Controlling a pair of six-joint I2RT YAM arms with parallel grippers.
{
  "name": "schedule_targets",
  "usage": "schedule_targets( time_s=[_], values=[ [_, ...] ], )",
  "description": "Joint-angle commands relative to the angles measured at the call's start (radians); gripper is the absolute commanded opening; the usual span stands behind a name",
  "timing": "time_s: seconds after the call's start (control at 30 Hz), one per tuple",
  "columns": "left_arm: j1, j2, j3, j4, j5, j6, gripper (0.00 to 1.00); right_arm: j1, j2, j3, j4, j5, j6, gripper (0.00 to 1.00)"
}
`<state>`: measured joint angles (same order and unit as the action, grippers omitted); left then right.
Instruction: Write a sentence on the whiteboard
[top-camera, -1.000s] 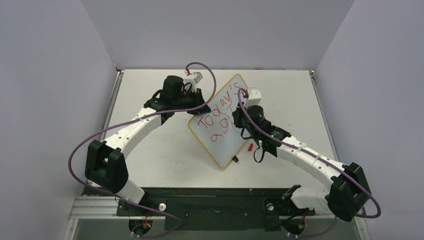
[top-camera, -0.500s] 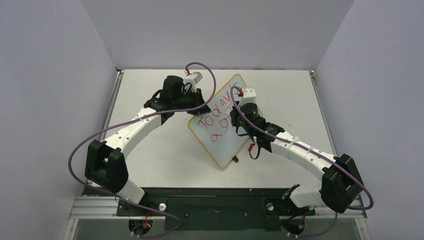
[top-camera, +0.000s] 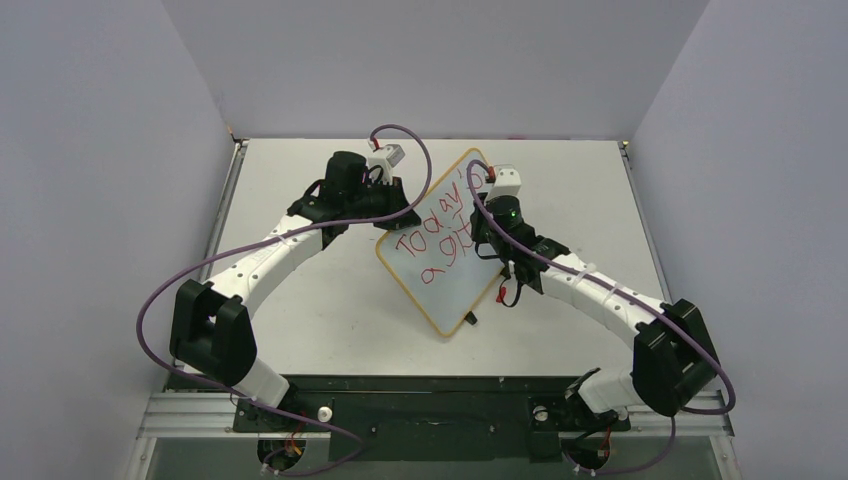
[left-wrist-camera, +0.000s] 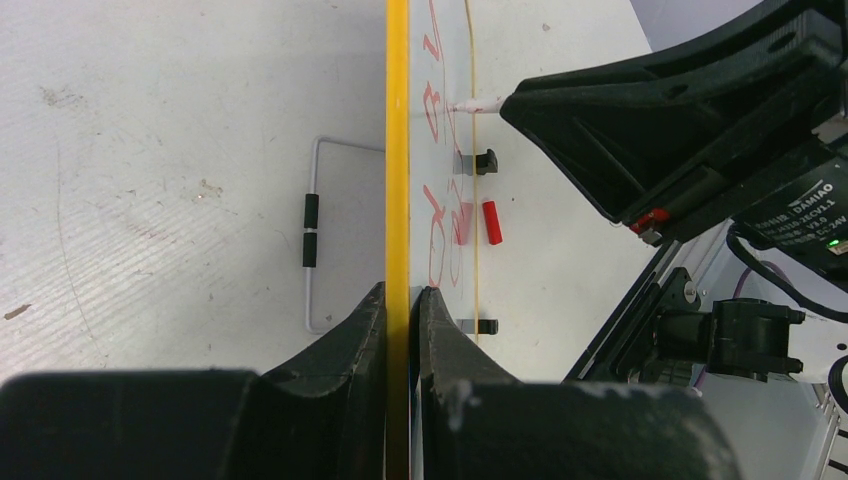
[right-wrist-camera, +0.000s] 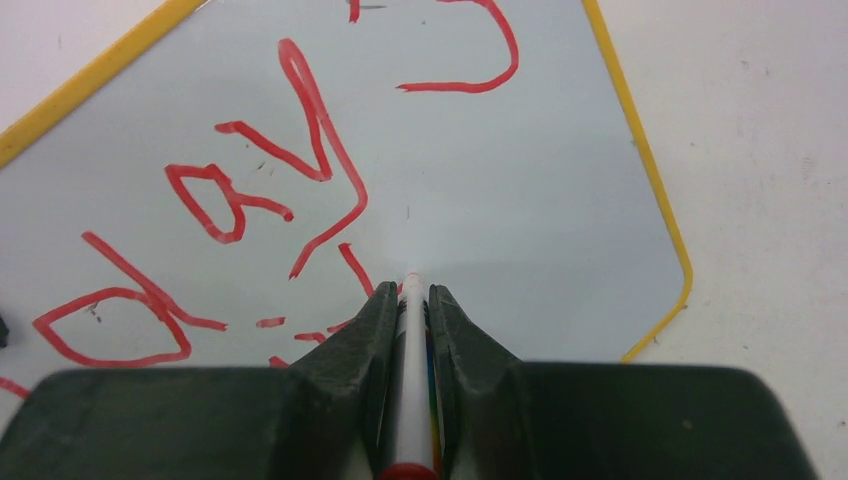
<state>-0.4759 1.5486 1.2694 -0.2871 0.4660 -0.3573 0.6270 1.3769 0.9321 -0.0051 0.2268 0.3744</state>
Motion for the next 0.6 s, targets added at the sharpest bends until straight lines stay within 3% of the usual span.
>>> schedule_targets(
  time_s=[0.0,0.57],
  values=[
    [0.003,-0.022,0.002,0.037,-0.058,0.087,0.0,-0.015,0.027,0.058,0.042,-0.013,-0.005,0.0],
    [0.003,-0.024,0.004,0.036,-0.057,0.088,0.0,-0.023,-0.081,0.029,0.018,0.009,-0.013,0.0]
  ],
)
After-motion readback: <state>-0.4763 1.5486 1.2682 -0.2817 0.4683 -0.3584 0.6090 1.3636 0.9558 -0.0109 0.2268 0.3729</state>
